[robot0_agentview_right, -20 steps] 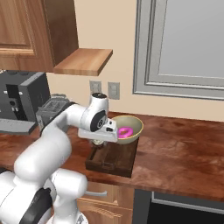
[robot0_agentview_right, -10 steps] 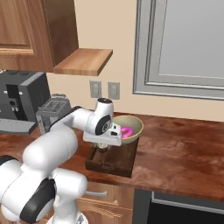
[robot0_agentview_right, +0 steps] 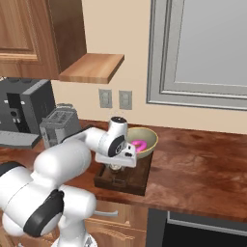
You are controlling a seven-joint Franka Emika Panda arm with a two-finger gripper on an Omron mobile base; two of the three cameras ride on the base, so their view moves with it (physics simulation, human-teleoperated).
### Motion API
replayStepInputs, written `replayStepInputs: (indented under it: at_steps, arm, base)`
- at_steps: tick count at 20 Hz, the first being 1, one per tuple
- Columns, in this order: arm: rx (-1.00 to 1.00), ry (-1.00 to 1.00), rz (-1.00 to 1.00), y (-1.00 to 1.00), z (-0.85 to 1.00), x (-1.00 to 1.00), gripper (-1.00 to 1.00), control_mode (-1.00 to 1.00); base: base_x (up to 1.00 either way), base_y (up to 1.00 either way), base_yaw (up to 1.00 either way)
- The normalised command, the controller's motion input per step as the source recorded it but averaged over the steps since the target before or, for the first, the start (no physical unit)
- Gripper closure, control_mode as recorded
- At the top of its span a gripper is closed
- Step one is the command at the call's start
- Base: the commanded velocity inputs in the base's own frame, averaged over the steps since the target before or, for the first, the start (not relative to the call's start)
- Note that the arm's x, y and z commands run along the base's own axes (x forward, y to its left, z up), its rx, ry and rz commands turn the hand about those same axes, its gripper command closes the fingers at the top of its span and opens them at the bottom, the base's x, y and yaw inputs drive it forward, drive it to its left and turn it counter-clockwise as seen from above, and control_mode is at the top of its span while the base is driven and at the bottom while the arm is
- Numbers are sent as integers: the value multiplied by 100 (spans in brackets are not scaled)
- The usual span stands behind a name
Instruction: Place the bowl with donut and the cupcake onto the tray.
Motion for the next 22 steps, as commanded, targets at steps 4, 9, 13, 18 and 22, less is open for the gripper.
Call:
replayStepInputs:
  at_steps: [4, 9, 13, 18, 22]
  arm:
    - [0, 0, 0, -3, -23, 13, 100, -100]
    - [0, 0, 0, 0, -7, 6, -100, -100]
    - [0, 0, 0, 0, 0, 0, -100, -100]
    - [0, 0, 0, 0, 6, 0, -100, -100]
    - [0, 0, 0, 0, 31, -4, -100, -100]
  base:
    - [0, 0, 0]
    - [0, 0, 0]
    - [0, 0, 0]
    - [0, 0, 0]
    - [0, 0, 0]
